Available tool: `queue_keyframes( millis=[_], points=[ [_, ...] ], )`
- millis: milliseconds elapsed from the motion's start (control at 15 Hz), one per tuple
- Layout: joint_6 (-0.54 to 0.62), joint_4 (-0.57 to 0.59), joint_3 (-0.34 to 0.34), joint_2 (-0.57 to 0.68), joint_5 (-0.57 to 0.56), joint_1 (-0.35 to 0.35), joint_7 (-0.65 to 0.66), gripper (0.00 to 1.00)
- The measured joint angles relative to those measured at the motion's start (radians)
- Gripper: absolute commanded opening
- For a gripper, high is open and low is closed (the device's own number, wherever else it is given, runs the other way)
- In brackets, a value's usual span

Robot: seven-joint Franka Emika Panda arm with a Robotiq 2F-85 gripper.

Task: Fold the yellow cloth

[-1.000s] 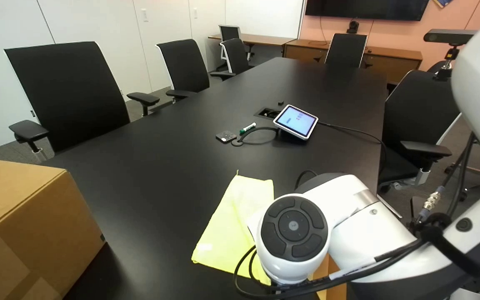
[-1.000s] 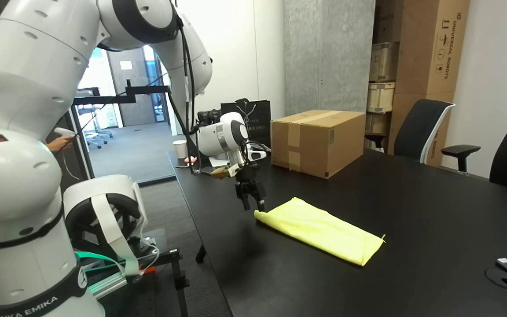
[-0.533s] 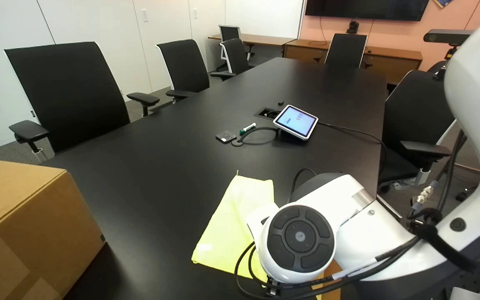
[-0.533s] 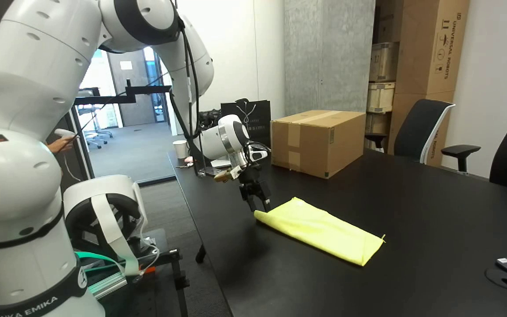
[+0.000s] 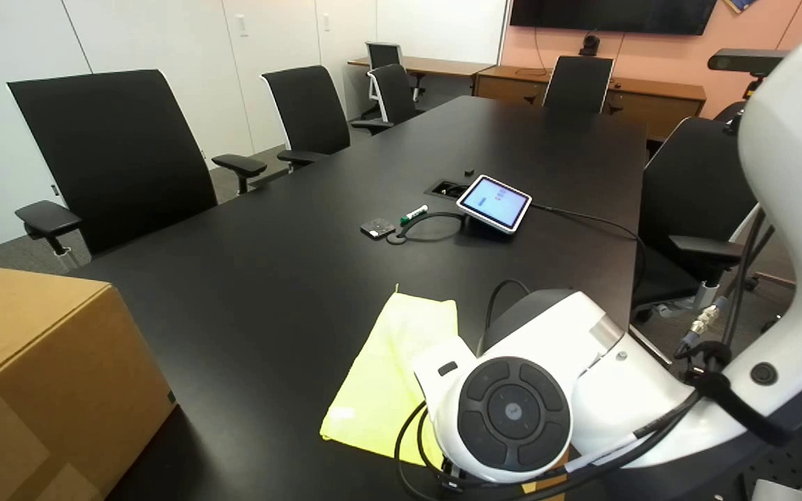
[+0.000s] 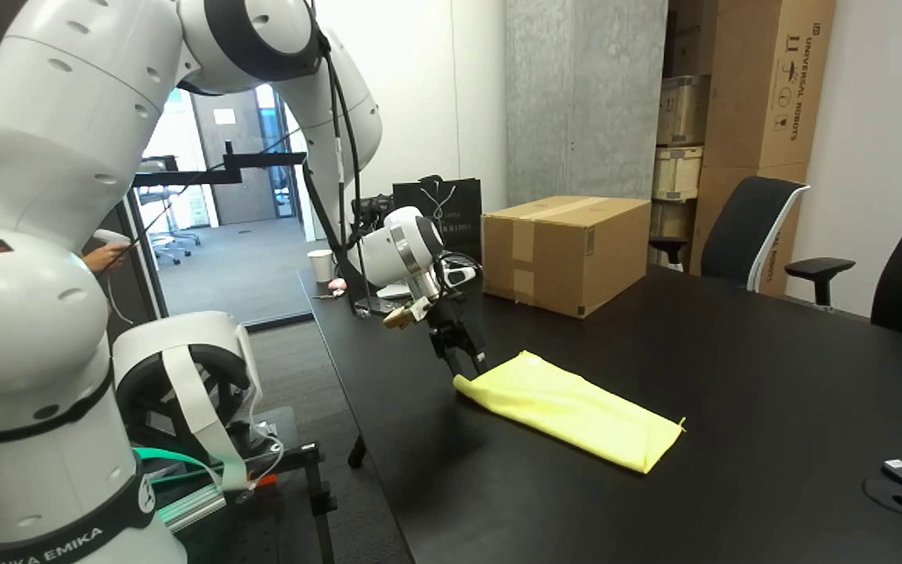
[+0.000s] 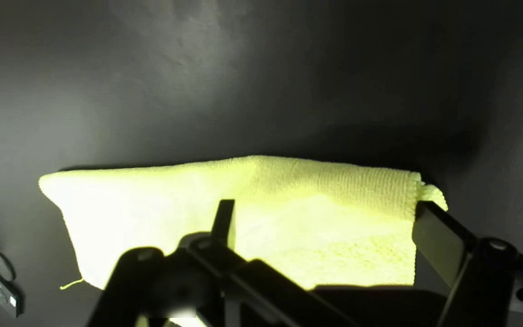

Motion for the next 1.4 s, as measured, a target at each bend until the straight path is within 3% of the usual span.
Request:
queue_keyframes(
  millis=[600,1267,1333,1400],
  points=[
    [-0.001,-0.006,0.032,0.013,-0.008,-0.01,0.006,1.0],
    [-0.003,0.004,0.032,0.02,-0.091,-0.039,0.046,1.0],
    [-0.003,0.005,0.032,0.02,-0.093,-0.043,0.048,0.98],
    [-0.003,0.006,0.032,0.02,-0.095,-0.046,0.049,0.89]
  ],
)
